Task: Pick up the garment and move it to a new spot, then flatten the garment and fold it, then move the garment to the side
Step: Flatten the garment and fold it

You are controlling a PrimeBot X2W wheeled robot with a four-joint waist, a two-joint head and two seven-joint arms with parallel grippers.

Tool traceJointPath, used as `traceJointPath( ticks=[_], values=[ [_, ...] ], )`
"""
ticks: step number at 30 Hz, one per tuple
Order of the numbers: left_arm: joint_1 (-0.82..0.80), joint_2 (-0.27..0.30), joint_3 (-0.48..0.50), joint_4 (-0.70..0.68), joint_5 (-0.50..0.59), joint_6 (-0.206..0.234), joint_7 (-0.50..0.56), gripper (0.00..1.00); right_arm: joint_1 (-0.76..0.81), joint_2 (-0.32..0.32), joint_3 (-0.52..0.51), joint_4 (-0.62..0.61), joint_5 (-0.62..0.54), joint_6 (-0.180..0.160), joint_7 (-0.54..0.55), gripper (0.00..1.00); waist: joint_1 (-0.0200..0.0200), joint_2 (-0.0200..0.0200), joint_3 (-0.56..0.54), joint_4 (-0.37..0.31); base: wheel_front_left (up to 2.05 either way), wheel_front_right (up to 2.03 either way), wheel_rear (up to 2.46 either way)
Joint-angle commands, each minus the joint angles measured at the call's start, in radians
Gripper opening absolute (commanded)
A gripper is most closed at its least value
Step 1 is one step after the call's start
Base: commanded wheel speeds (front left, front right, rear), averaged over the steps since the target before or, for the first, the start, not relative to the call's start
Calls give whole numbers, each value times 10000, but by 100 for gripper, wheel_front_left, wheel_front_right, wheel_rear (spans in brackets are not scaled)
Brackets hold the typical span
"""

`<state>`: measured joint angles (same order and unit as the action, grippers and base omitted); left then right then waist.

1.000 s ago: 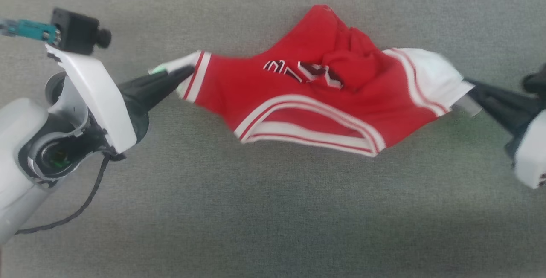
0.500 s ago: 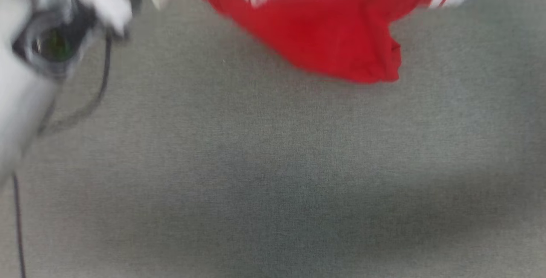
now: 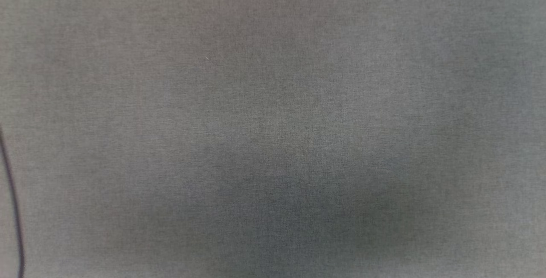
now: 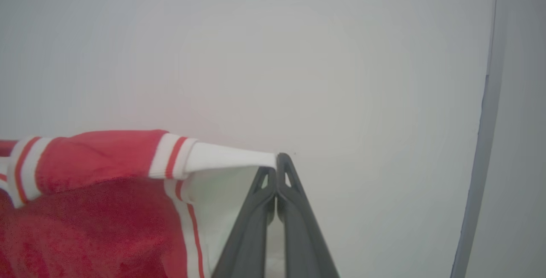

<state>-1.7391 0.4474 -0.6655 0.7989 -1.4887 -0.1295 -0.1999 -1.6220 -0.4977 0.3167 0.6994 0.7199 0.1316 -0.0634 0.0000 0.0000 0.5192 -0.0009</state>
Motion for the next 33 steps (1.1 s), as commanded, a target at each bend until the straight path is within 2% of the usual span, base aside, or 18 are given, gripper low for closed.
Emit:
traceJointPath(
  ticks=[1, 4, 9, 14, 15, 17, 24, 33],
  values=[
    [190, 114, -16, -190, -160, -12, 170, 0, -30, -105, 185, 198, 17, -18, -39, 0, 0, 0, -168, 15, 0, 0, 0],
    [590, 209, -182, -508, -258, -13, 461, 0, 149, -296, 380, 177, 115, -18, -58, 0, 0, 0, -246, 58, 0, 0, 0],
    [2247, 671, -587, -1703, -637, -15, 1160, 0, 1528, -860, 1183, -461, 535, -18, 260, 0, 0, 0, -351, 107, 0, 0, 0],
    [4778, 1361, -1239, -2979, -1107, -15, 1917, 0, 3990, -1666, 1827, -1794, 1142, -17, 773, 0, 0, 0, -510, 156, 0, 0, 0],
    [5795, 1607, -1449, -3525, -1216, -15, 2028, 0, 5140, -2057, 1935, -2491, 1420, -17, 1058, 0, 0, 0, -585, 193, 0, 0, 0],
    [6807, 1847, -1603, -4015, -1376, -15, 2053, 0, 6401, -2480, 1913, -3174, 1690, -17, 1411, 0, 0, 0, -679, 231, 0, 0, 0],
    [9670, 2630, -2146, -5359, -1610, -15, 1966, 0, 10615, -3364, 1135, -5539, 2690, -17, 2709, 0, 0, 0, -1127, 292, 0, 0, 0],
    [11954, 3692, -2874, -6548, -1044, -13, 1896, 0, 14773, -3344, -316, -7872, 2903, -15, 4529, 0, 0, 0, -1549, 334, 0, 0, 0]
  ],
)
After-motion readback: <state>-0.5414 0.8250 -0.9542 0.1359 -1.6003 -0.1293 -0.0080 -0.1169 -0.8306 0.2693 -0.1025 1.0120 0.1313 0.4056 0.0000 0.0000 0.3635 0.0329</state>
